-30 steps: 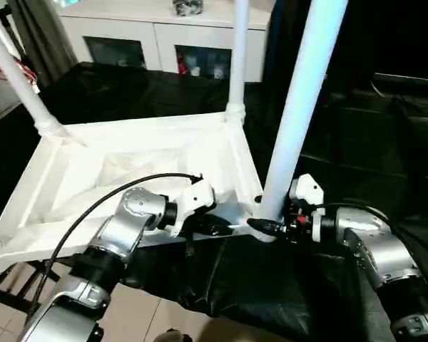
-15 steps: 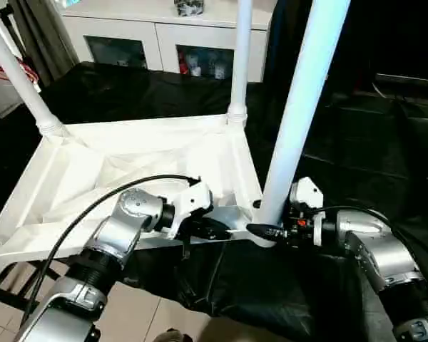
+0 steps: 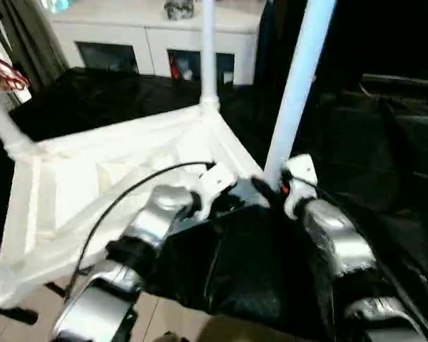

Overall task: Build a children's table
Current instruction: Rotate leg to tighten

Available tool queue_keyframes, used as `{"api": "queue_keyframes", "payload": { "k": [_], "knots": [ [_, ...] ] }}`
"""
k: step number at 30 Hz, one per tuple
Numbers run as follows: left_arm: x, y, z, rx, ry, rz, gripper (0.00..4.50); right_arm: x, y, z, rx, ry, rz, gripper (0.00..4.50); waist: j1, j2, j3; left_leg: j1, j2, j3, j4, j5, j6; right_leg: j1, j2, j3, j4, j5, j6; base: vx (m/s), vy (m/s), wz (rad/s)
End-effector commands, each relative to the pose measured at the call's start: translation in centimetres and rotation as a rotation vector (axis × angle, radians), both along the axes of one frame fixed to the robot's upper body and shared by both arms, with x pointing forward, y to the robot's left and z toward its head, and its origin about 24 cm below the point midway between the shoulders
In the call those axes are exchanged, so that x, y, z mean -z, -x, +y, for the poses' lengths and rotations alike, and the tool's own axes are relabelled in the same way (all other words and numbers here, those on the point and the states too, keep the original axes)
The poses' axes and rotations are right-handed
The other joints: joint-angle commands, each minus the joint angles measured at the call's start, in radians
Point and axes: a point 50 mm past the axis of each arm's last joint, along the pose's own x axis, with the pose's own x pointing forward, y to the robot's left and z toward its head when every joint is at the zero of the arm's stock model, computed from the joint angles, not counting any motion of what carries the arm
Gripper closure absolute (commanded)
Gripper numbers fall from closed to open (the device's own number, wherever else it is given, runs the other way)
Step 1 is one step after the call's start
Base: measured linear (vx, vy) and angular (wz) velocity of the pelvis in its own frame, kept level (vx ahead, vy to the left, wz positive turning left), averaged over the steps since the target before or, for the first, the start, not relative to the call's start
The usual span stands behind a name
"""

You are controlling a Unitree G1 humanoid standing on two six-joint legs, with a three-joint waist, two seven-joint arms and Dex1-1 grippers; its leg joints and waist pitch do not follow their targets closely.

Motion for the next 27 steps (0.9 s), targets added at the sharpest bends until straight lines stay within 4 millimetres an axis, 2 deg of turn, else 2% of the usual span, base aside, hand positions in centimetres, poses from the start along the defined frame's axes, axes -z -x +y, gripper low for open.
{"api": "queue_keyframes", "payload": {
  "k": [1, 2, 3, 6, 9, 13, 15, 18, 20, 21, 22, 25, 27],
  "knots": [
    [-1.6, -0.8, -1.6, -0.04, 0.036, -0.071, 4.5, 1.6, 1.0, 3.5, -0.11, -0.033, 0.072, 1.91, 0.0, -0.013, -0.065, 0.019, 0.053, -0.031, -0.075, -0.253, 0.023, 0.039, -0.071, 0.043, -0.087, -0.302, -0.185, 0.0, 0.0, 0.0],
    [-1.6, -0.8, -1.6, -0.038, 0.036, -0.072, 4.5, 1.5, 1.0, 3.6, -0.113, -0.037, 0.067, 1.91, 0.001, -0.013, -0.067, 0.018, 0.053, -0.031, -0.074, -0.247, 0.028, 0.04, -0.071, 0.043, -0.085, -0.284, -0.185, 0.0, 0.0, 0.0],
    [-1.6, -0.8, -1.8, -0.034, 0.037, -0.074, 4.5, 1.3, 0.9, 3.9, -0.12, -0.062, 0.052, 1.21, 0.001, -0.014, -0.068, 0.017, 0.053, -0.03, -0.072, -0.236, 0.036, 0.041, -0.07, 0.044, -0.083, -0.257, -0.19, 0.0, 0.0, 0.0],
    [-1.7, -0.8, -1.4, -0.004, 0.039, -0.086, 4.5, 1.0, 1.0, 3.5, -0.146, -0.075, 0.041, 0.99, 0.001, -0.014, -0.069, 0.015, 0.053, -0.03, -0.071, -0.219, 0.055, 0.045, -0.071, 0.043, -0.078, -0.219, -0.204, 0.0, 0.0, 0.0],
    [-1.8, -0.6, -1.0, 0.035, 0.043, -0.085, 4.5, 0.7, 0.8, 2.8, -0.151, -0.026, 0.01, 0.71, 0.0, -0.015, -0.069, 0.014, 0.054, -0.03, -0.071, -0.22, 0.058, 0.046, -0.07, 0.042, -0.077, -0.222, -0.206, 0.0, 0.0, 0.0],
    [-2.0, -0.2, -0.3, 0.102, 0.051, -0.085, 4.5, 0.1, 0.9, 1.2, -0.232, 0.034, -0.032, 0.71, 0.001, -0.016, -0.068, 0.015, 0.055, -0.03, -0.07, -0.217, 0.061, 0.047, -0.072, 0.042, -0.079, -0.229, -0.208, 0.0, 0.0, 0.0],
    [-2.1, 0.2, 0.4, 0.159, 0.063, -0.072, 4.5, -0.4, 1.3, 0.1, -0.317, 0.061, -0.056, 0.71, 0.004, -0.015, -0.07, 0.01, 0.056, -0.029, -0.067, -0.194, 0.079, 0.049, -0.072, 0.043, -0.071, -0.183, -0.218, 0.0, 0.0, 0.0],
    [-2.1, 0.4, 0.6, 0.182, 0.067, -0.07, 4.5, -0.6, 1.4, -0.3, -0.344, 0.062, -0.063, 0.71, 0.005, -0.016, -0.072, 0.01, 0.057, -0.026, -0.063, -0.164, 0.101, 0.047, -0.068, 0.042, -0.065, -0.129, -0.24, 0.0, 0.0, 0.0],
    [-2.2, 0.6, 0.8, 0.209, 0.07, -0.07, 4.5, -0.8, 1.6, -0.6, -0.377, 0.06, -0.068, 0.71, 0.005, -0.015, -0.071, 0.012, 0.057, -0.026, -0.063, -0.171, 0.101, 0.045, -0.069, 0.042, -0.067, -0.142, -0.247, 0.0, 0.0, 0.0],
    [-2.1, 0.9, 1.2, 0.246, 0.071, -0.058, 4.5, -0.9, 1.9, -1.2, -0.427, 0.065, -0.068, 0.71, 0.008, -0.022, -0.071, 0.013, 0.059, -0.025, -0.063, -0.178, 0.101, 0.049, -0.07, 0.041, -0.067, -0.153, -0.246, 0.0, 0.0, 0.0],
    [-2.1, 1.1, 1.3, 0.259, 0.071, -0.054, 4.5, -1.0, 2.0, -1.4, -0.445, 0.067, -0.067, 0.71, 0.01, -0.019, -0.07, 0.012, 0.06, -0.025, -0.062, -0.177, 0.104, 0.047, -0.07, 0.042, -0.066, -0.156, -0.245, 0.0, 0.0, 0.0],
    [-1.9, 1.7, 2.1, 0.314, 0.065, -0.031, 4.5, -1.1, 2.9, -2.1, -0.555, 0.066, -0.05, 0.71, 0.013, -0.019, -0.069, 0.012, 0.061, -0.024, -0.063, -0.179, 0.109, 0.046, -0.069, 0.041, -0.065, -0.161, -0.245, 0.0, 0.0, 0.0],
    [-1.9, 1.9, 2.4, 0.33, 0.063, -0.026, 4.5, -1.1, 3.2, -2.3, -0.593, 0.062, -0.04, 0.71, 0.016, -0.02, -0.068, 0.014, 0.062, -0.023, -0.064, -0.201, 0.101, 0.044, -0.069, 0.042, -0.069, -0.197, -0.241, 0.0, 0.0, 0.0]
  ]
}}
